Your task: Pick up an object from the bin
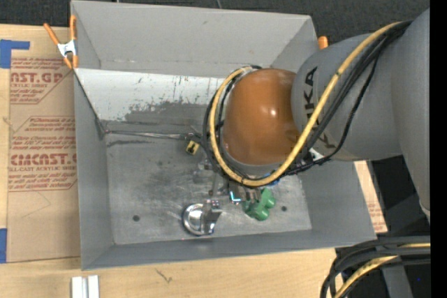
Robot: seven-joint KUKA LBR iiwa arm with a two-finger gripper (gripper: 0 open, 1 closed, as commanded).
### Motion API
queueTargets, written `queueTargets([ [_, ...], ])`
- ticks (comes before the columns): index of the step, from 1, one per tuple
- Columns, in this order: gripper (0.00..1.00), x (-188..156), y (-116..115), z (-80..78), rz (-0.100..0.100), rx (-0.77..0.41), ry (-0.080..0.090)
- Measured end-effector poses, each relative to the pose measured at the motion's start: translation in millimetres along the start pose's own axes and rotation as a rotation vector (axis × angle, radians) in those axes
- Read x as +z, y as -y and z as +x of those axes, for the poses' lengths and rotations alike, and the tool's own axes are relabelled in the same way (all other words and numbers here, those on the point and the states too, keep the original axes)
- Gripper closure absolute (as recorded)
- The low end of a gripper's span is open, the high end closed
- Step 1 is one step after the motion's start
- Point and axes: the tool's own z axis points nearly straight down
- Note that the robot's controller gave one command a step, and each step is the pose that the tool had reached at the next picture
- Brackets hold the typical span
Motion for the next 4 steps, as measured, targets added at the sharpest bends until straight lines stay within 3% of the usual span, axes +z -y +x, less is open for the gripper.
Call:
queueTargets([
  [1, 0.0, 94.0, 5.3, -19.3, -0.004, 0.012, 0.017],
  [2, 1.0, 89.3, 4.8, -19.0, -0.004, 0.011, 0.012],
  [3, 1.0, 64.0, 4.2, -20.7, 0.002, -0.865, 0.01],
  [4, 0.0, 64.4, 4.2, -20.4, 0.001, -0.862, 0.009],
])
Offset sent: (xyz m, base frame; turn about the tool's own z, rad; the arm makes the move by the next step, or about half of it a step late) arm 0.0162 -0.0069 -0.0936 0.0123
